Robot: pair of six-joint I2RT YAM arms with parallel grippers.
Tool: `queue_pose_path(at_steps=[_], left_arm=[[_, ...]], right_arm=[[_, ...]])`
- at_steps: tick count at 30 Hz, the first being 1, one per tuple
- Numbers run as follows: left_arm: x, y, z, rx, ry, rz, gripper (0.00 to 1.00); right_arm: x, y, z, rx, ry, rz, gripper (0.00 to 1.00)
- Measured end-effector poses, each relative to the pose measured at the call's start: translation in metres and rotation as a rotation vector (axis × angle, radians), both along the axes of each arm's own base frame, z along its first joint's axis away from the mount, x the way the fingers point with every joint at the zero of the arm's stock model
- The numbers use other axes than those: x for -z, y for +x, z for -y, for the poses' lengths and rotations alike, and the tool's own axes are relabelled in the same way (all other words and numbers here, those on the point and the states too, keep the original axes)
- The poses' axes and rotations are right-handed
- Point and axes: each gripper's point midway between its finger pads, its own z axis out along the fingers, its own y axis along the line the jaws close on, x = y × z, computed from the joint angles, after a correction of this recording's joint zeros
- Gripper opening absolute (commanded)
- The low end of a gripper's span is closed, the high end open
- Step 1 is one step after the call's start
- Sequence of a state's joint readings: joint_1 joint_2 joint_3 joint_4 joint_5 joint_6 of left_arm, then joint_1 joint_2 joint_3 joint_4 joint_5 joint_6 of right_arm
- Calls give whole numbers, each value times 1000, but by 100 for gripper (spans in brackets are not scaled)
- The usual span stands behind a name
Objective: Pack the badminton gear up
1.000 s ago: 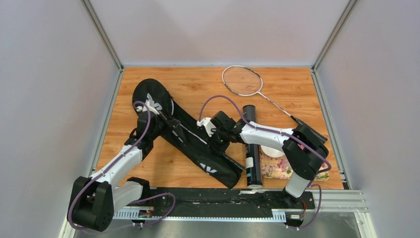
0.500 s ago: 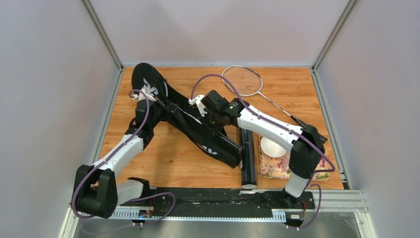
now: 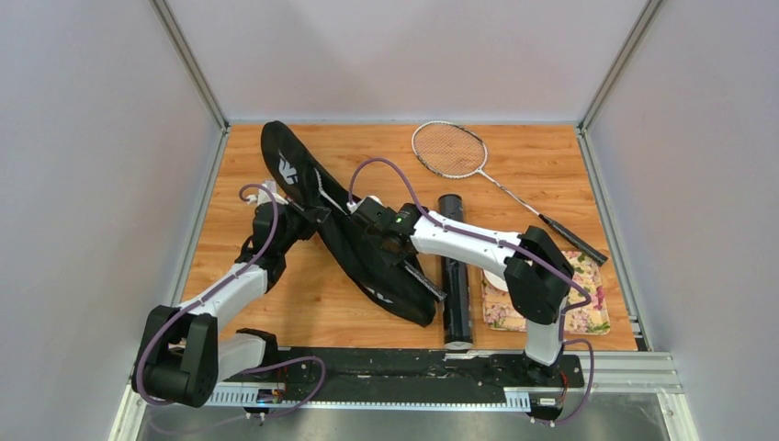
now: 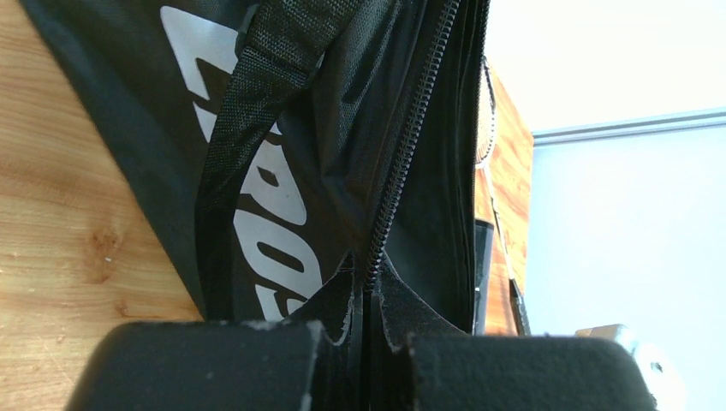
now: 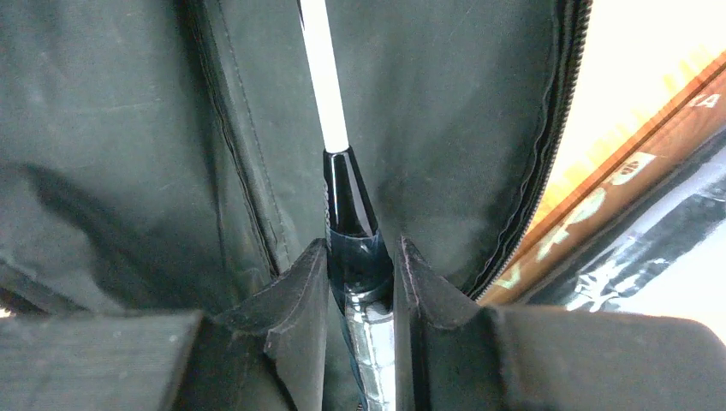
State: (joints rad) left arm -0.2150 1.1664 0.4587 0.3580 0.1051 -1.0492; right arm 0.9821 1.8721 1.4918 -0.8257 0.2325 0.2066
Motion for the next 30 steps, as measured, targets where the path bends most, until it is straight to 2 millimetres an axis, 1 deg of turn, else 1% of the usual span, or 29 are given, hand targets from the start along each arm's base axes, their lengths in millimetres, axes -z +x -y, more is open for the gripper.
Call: queue_pose_path(at_steps=[4,7,10,12,14,19,21,24,26,30], left_arm=[[-4,-2,0,-2,-17,16,0],[-8,-2,1,0,-26,30,0],[-11,-4,-1,-7,-27,41,0],[-11,-5,-1,-9,-27,41,0],[-11,-7,-2,-9,-27,40,0],[-11,-12,-3,-11,-29,33,0],[-12,-13,-3,-14,-28,32,0],[-13,-14,-5,-21,-30,32,0],[-13,-16,-6,-25,-31,26,0],[-5,-20,-7,-33,-40,8,0]], right_arm=[[-2,-4,2,52,-39,2,0],[-18,-10,-2,53,-47,3,0],[-37,-16,-12,29,-24,-2,0],[-43,-22,-17,19,-4,-25,0],[-44,-27,-19,20,12,-53,0],[-36,-35,-23,69,41,-104,0],[-29,-37,-23,110,51,-116,0],[-14,-37,-20,161,50,-114,0],[-1,-35,-15,203,37,-100,0],[20,-29,-9,269,29,-57,0]])
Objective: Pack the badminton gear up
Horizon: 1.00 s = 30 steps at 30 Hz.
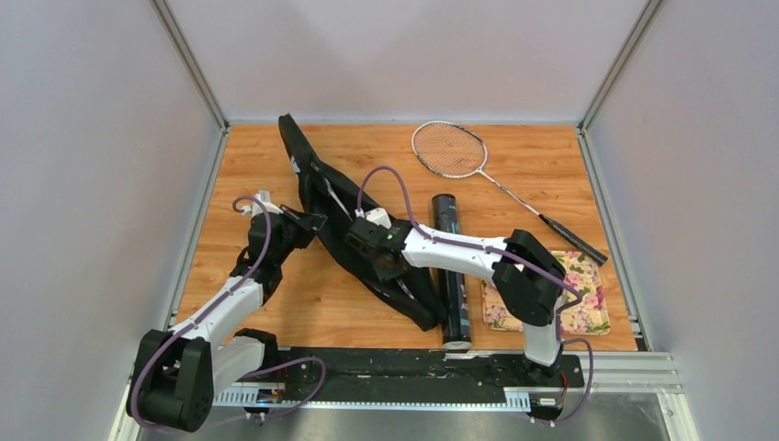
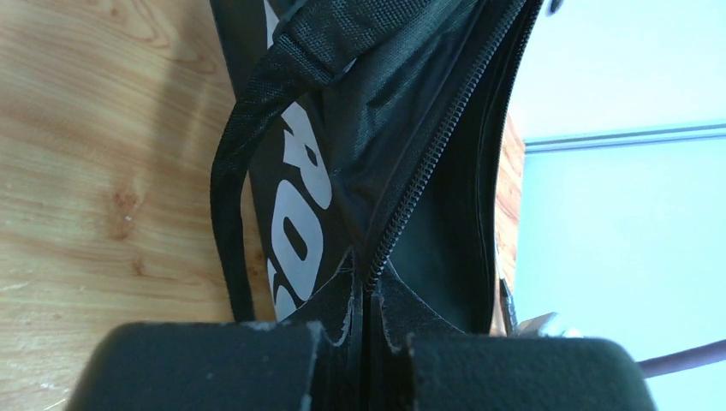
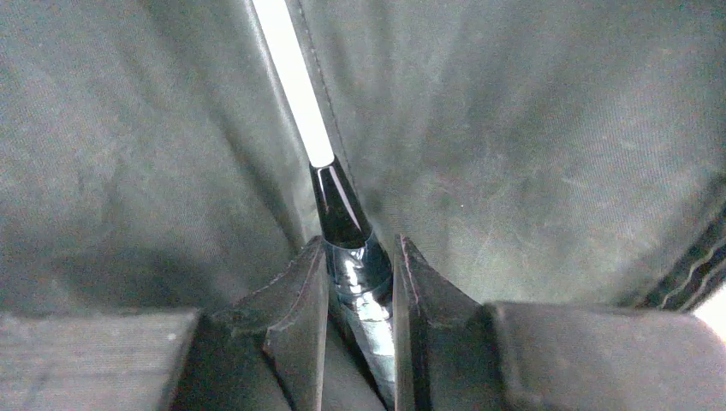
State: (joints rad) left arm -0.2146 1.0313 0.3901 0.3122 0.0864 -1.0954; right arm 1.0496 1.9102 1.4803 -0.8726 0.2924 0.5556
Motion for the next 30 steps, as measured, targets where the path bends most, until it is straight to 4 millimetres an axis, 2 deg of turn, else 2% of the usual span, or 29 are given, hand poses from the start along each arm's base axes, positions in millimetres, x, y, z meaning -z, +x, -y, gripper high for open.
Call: queue_pose_path(at_steps=[3,5,8,10,12,14,16,20,22,23,25,26,27,28,30], left_arm=[[7,-2,-3,-13,4,-16,0],[11,-3,-4,-21,10,-27,0],[12,-2,-6,-28,22,-34,0],[10,-3,-5,-15,37,-45,0],[7,-2,-3,1,57,-47,0],[5,-2,-3,10,79,-52,0],[3,-2,-3,17,97,-54,0],[2,-1,-3,27,112,-59,0],[2,-1,-2,31,114,-64,0],[2,0,-2,33,115,-73,0],[1,2,-1,35,117,-84,0],[0,3,-1,35,118,-88,0],[0,4,0,36,118,-91,0],[-1,4,0,37,118,-94,0],[0,5,1,42,117,-100,0]], right_arm=[[16,2,0,-4,-1,45,8],[20,3,-4,-41,2,57,28],[19,3,-11,-99,16,56,51],[17,8,-20,-127,63,65,56],[10,11,-25,-156,104,70,57],[-11,9,-28,-205,158,73,58],[-42,9,-30,-243,223,109,61],[-134,20,-22,-290,387,261,65],[-179,44,-8,-276,459,365,64],[-191,61,3,-254,469,404,62],[-207,112,38,-165,450,489,63],[-205,135,58,-116,425,506,62],[-194,160,81,-71,403,495,61],[-179,184,105,-30,383,471,59],[-142,216,150,20,344,400,61]])
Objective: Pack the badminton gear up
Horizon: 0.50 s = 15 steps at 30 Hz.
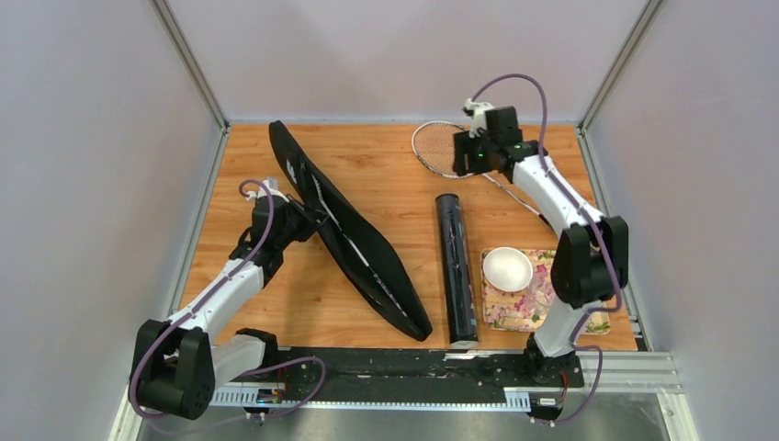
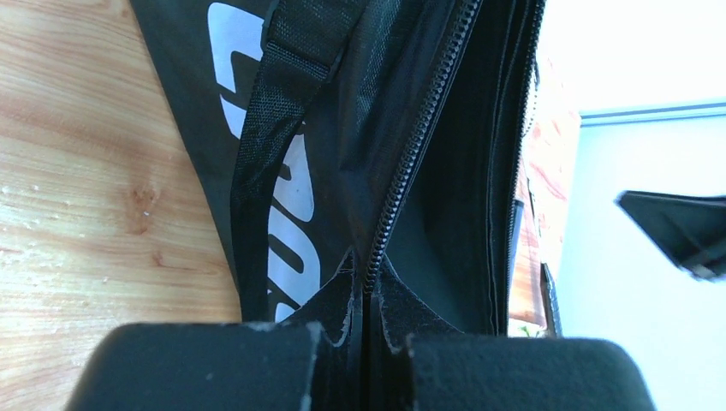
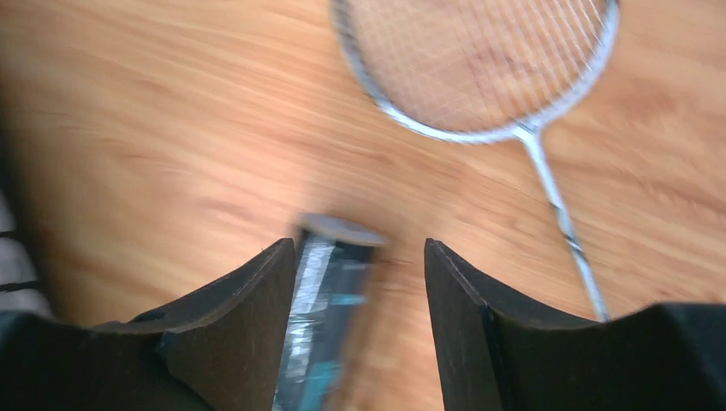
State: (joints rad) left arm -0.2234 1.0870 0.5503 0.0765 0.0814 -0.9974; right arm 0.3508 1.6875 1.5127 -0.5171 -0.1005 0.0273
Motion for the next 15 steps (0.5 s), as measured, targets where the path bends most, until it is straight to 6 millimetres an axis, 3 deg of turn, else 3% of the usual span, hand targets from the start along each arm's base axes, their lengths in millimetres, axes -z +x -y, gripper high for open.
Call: queue_pose_path(at_steps=[2,4,7,9,15], left_arm=[[2,1,2,8,-4,-11,0],[4,2,5,20,-8,-22,0],[5,4,9,36,-15,-35,0],[7,6,12,48,-19,-44,0],[15,8,21,91,-42,-87,0]], right_arm=[[41,22,46,35,-24,-86,60],[78,32,92,72,-40,-183,60],[107,40,147,119,-84,-269,60],[113,41,164,123,-121,-287,60],[123,42,178,74,-170,-297,60]])
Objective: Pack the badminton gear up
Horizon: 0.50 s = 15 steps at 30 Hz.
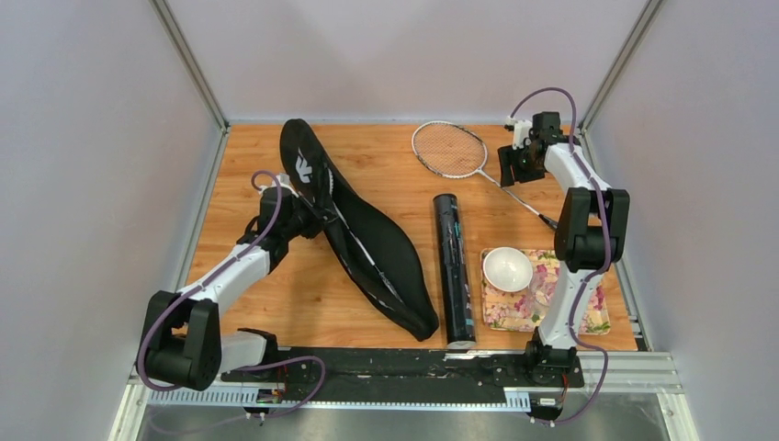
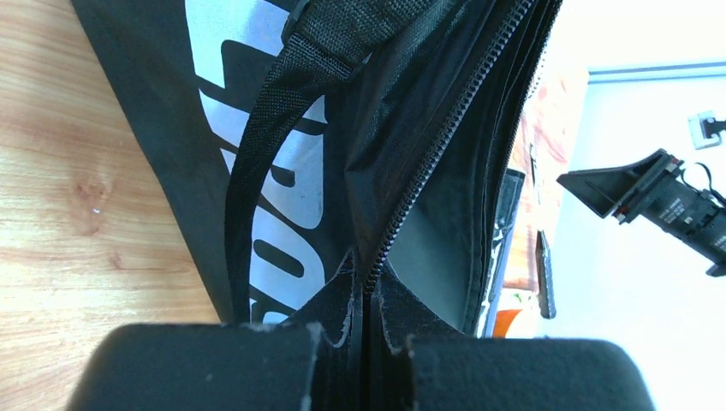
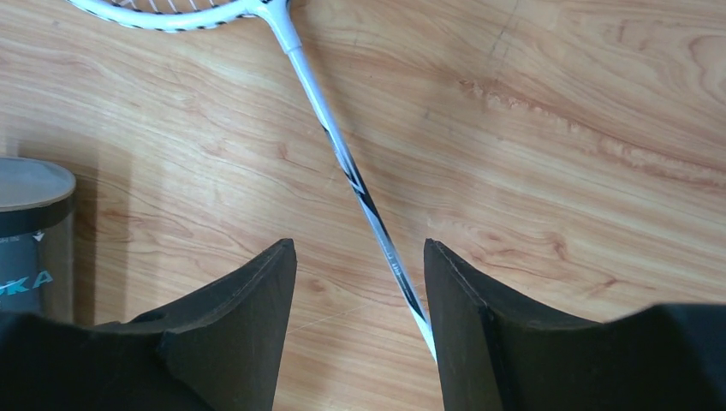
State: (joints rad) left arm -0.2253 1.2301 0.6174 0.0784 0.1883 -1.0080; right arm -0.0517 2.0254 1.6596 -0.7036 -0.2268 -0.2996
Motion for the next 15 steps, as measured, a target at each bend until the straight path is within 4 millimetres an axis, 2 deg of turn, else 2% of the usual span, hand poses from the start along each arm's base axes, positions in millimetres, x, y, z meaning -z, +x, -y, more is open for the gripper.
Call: queue_pose_path(at_steps=[5,12,15], left_arm=[[1,0,7,34,-17,-17,0],[-2,0,10,52,-26,-22,0],[-1,-1,11,54,-27,-25,0]], right_arm=[[23,0,11,-21,-23,-38,58],[61,-7,16,-43,-41,-118,42],[60,-3,16,-51,-50,-107,34]])
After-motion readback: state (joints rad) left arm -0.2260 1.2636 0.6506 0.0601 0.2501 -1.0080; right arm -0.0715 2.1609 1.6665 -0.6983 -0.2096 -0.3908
